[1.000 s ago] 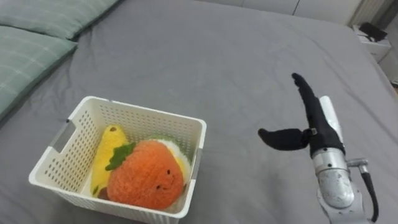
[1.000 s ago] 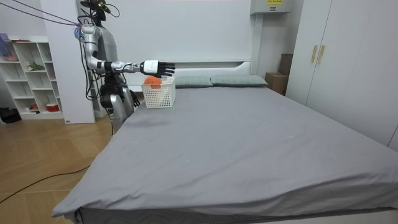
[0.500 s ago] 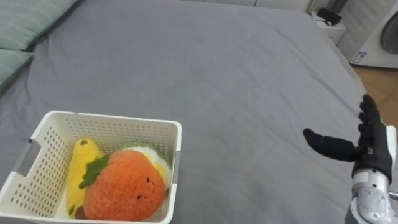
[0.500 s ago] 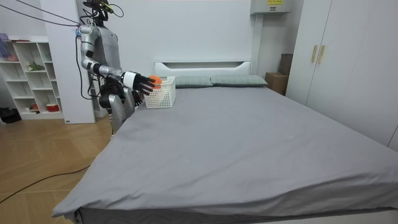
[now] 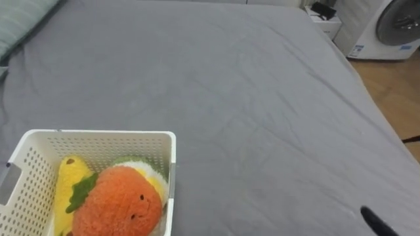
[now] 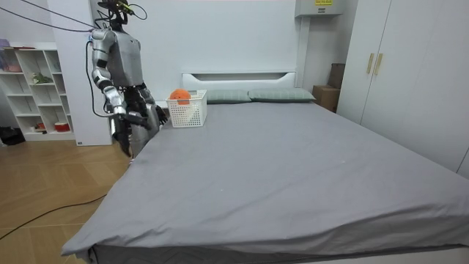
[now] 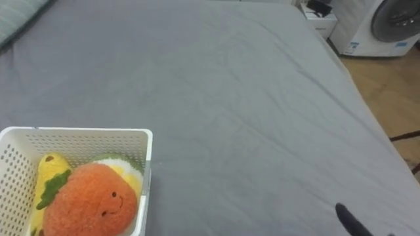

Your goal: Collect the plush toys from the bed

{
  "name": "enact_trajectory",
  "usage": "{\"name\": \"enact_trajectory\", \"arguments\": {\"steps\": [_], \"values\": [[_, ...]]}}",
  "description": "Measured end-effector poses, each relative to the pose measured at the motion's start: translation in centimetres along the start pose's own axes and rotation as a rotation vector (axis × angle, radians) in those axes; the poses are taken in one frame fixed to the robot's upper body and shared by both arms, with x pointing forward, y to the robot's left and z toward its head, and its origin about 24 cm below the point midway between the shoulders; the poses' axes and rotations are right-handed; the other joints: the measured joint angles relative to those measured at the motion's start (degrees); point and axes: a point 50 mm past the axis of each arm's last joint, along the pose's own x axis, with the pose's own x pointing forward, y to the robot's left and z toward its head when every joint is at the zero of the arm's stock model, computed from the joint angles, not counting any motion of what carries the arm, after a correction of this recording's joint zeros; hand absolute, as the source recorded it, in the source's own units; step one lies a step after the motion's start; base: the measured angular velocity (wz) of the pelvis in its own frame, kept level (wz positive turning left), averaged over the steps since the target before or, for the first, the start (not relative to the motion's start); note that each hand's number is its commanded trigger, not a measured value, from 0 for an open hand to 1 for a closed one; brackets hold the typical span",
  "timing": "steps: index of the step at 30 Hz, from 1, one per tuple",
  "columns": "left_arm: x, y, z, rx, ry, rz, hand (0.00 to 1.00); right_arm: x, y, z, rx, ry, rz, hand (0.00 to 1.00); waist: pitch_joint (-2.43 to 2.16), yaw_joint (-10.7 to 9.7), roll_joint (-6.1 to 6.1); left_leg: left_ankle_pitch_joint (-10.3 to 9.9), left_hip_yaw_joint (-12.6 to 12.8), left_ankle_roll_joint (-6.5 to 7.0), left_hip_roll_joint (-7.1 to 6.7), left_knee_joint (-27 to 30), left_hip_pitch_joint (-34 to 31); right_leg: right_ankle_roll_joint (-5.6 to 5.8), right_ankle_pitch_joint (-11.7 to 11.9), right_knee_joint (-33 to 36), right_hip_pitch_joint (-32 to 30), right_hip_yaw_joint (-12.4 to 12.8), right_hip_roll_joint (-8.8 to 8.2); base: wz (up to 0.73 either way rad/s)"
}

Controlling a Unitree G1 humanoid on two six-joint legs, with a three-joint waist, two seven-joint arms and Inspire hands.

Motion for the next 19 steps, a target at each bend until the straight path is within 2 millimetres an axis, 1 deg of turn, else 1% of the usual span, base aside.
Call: {"name": "enact_trajectory", "arguments": {"steps": [1,2,4,5,6,7,9,11,14,16,17,19], "values": [[0.0,0.0,-0.2,-0.006,0.008,0.003,0.00,0.2,-1.6,-0.9,0.026,0.040,-0.065,0.00,0.02,-0.2,0.09,0.0,0.0,-0.04,0.00,0.0,0.3,-0.09,-0.2,0.1,0.3,0.1,0.01,0.00],[0.0,0.0,-0.3,-0.011,0.011,0.004,0.00,0.2,-2.4,-1.4,0.038,0.058,-0.099,0.00,0.00,-0.2,0.08,0.0,0.0,-0.09,-0.01,-0.1,0.4,-0.12,-0.3,0.1,0.4,0.2,0.02,0.00],[-0.1,-0.1,-0.5,-0.014,0.020,0.001,0.00,0.1,-5.0,-3.2,0.023,0.123,-0.200,0.00,0.16,-0.4,0.15,-0.2,0.0,-0.27,-0.01,0.0,0.5,-0.25,-0.6,0.1,0.5,0.5,0.10,-0.03],[-0.1,-0.1,-0.5,-0.015,0.022,0.000,0.00,0.0,-5.4,-3.5,0.019,0.137,-0.216,0.00,0.18,-0.5,0.30,-0.2,0.0,-0.31,-0.01,0.0,0.5,-0.29,-0.6,0.1,0.5,0.6,0.11,0.00],[-0.1,-0.2,-0.7,-0.016,0.028,-0.002,0.00,-0.1,-6.4,-4.2,0.004,0.163,-0.250,0.00,0.18,-1.1,0.29,-0.3,-0.2,-0.53,-0.01,0.1,0.5,-0.33,-0.7,0.1,0.6,0.5,0.11,0.07],[-0.1,-0.1,-0.9,-0.012,0.039,-0.002,0.00,-0.3,-7.7,-4.8,-0.004,0.192,-0.289,0.00,0.10,-1.7,0.31,-0.4,-0.5,-0.67,-0.01,0.2,0.5,-0.39,-0.8,0.3,0.7,0.3,0.12,0.09],[-0.1,-0.2,-1.0,-0.022,0.042,-0.005,0.00,-0.6,-8.8,-5.6,-0.024,0.232,-0.326,0.00,0.11,-1.9,0.38,-0.4,-0.7,-0.72,-0.04,0.3,0.5,-0.43,-1.0,0.4,0.7,0.2,0.10,0.08],[-0.2,-0.1,-1.3,-0.019,0.051,-0.004,0.00,-1.2,-10.7,-6.4,-0.088,0.278,-0.366,0.00,0.11,-1.9,0.34,-0.5,-1.1,-0.88,0.02,0.6,0.5,-0.60,-1.2,0.4,0.7,-0.3,0.09,0.08],[-0.2,-0.2,-1.2,-0.018,0.059,-0.011,0.00,-1.7,-11.8,-7.2,-0.158,0.328,-0.371,0.00,0.12,-1.8,0.33,-0.7,-1.1,-1.09,0.19,0.7,0.3,-0.72,-1.3,0.3,0.6,-0.3,0.22,0.00],[-0.2,-0.3,-1.3,-0.014,0.065,-0.027,0.00,-2.2,-12.4,-8.1,-0.240,0.388,-0.338,0.00,0.07,-1.6,0.24,-0.7,-1.1,-1.24,0.40,0.9,0.4,-0.89,-1.4,0.4,0.8,-0.5,0.39,0.00],[-0.2,-0.3,-1.4,-0.012,0.071,-0.028,0.00,-2.3,-12.4,-8.3,-0.270,0.402,-0.322,0.00,0.07,-1.5,0.22,-0.7,-1.1,-1.21,0.44,0.9,0.4,-0.93,-1.4,0.4,0.9,-0.6,0.44,0.00],[-0.2,-0.4,-1.7,-0.007,0.087,-0.033,0.00,-2.3,-11.9,-9.0,-0.406,0.452,-0.233,0.00,0.09,-1.4,0.13,-0.7,-1.1,-1.24,0.68,1.0,0.4,-1.12,-1.4,0.3,0.7,-0.9,0.62,0.00]]}}
